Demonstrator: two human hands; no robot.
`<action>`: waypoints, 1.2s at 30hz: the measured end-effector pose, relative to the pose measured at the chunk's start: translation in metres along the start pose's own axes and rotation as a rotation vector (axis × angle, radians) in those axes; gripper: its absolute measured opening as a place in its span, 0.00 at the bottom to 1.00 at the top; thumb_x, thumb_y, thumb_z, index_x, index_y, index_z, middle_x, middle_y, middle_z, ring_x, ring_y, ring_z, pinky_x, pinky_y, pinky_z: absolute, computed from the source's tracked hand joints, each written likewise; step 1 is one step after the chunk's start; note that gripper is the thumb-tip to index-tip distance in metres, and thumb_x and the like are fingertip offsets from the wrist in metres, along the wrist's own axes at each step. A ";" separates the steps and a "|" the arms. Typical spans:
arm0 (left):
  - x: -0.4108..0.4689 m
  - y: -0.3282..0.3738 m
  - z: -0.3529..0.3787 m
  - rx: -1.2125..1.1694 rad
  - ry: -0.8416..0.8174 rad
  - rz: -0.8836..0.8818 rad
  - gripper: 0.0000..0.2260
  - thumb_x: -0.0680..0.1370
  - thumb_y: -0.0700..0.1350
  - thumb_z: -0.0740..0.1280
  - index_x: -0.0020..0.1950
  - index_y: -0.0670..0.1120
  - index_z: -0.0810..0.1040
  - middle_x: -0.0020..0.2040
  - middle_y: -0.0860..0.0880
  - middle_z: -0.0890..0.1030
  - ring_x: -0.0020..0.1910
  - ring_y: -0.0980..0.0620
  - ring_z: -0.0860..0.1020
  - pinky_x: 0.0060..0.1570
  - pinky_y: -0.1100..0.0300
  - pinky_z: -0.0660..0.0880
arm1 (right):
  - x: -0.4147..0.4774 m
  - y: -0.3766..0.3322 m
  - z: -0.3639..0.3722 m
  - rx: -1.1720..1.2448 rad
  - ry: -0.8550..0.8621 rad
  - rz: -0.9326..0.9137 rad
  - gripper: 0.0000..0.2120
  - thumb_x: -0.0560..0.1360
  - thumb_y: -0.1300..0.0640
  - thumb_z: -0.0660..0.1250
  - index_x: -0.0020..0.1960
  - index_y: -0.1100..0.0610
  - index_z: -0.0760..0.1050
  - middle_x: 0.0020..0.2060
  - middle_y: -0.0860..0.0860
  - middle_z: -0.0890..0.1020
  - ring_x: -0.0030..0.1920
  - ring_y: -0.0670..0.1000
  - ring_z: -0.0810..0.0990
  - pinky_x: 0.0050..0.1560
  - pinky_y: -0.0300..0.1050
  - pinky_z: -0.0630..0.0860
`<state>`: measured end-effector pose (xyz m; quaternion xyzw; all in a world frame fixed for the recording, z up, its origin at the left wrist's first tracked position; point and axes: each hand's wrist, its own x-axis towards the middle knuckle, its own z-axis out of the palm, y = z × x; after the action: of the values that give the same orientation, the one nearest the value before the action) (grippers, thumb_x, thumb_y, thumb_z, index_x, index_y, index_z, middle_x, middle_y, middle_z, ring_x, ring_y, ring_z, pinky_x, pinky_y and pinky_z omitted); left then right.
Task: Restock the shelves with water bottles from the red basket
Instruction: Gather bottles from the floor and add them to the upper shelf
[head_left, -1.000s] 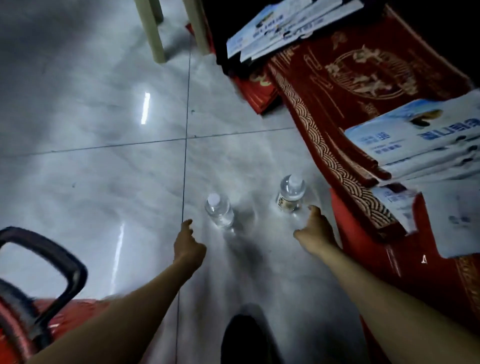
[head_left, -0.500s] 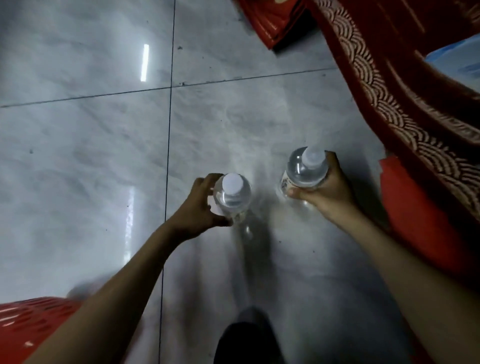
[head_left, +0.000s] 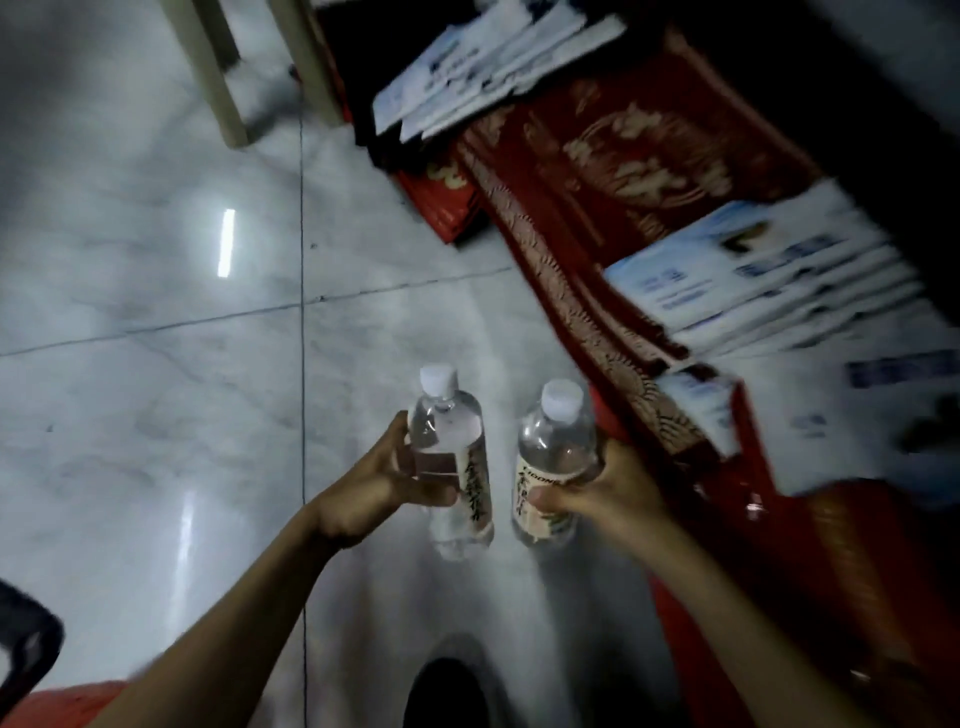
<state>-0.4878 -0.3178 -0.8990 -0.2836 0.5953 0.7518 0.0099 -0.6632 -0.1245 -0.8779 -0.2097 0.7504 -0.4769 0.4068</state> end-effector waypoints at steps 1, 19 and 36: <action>-0.014 0.025 0.015 -0.060 -0.055 0.026 0.31 0.69 0.33 0.74 0.70 0.44 0.68 0.59 0.38 0.80 0.56 0.38 0.80 0.47 0.51 0.78 | -0.029 -0.022 -0.008 0.007 0.021 -0.023 0.27 0.56 0.59 0.83 0.52 0.52 0.80 0.45 0.43 0.87 0.47 0.44 0.85 0.49 0.42 0.79; -0.299 0.330 0.358 -0.235 -0.458 0.767 0.39 0.54 0.51 0.84 0.61 0.45 0.73 0.53 0.43 0.85 0.49 0.46 0.84 0.42 0.58 0.80 | -0.489 -0.254 -0.128 0.047 0.863 -0.715 0.37 0.69 0.52 0.76 0.68 0.32 0.60 0.60 0.37 0.78 0.58 0.40 0.80 0.52 0.40 0.80; -0.303 0.492 0.498 -0.305 -0.755 0.921 0.26 0.64 0.33 0.72 0.62 0.37 0.75 0.47 0.47 0.86 0.51 0.48 0.83 0.46 0.61 0.80 | -0.575 -0.362 -0.218 -0.207 1.456 -0.683 0.45 0.70 0.45 0.74 0.78 0.43 0.49 0.73 0.43 0.58 0.72 0.48 0.63 0.67 0.42 0.56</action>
<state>-0.6135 0.0849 -0.2640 0.2902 0.4977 0.8041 -0.1466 -0.5326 0.2334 -0.2746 -0.1009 0.7620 -0.5196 -0.3732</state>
